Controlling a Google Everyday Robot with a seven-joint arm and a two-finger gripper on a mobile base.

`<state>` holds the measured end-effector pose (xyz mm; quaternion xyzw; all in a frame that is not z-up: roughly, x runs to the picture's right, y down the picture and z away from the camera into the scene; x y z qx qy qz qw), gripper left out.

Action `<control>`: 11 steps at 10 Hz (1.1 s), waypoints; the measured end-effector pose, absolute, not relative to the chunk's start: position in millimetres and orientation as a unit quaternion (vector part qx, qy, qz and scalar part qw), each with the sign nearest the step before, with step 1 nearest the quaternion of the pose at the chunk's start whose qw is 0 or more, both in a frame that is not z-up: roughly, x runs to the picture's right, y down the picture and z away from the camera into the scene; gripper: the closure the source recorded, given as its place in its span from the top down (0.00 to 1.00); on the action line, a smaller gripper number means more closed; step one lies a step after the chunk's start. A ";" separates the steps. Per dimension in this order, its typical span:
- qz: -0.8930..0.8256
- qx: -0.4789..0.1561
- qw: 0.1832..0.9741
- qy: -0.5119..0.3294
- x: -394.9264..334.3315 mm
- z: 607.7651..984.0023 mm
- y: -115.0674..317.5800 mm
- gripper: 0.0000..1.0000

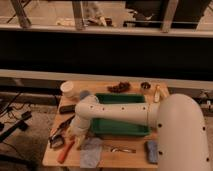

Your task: Place pepper in plastic cup

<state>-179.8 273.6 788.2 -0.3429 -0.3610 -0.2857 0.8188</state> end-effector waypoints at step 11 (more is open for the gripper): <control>-0.286 -0.330 0.821 -0.368 -171.3 784.3 267.7 0.05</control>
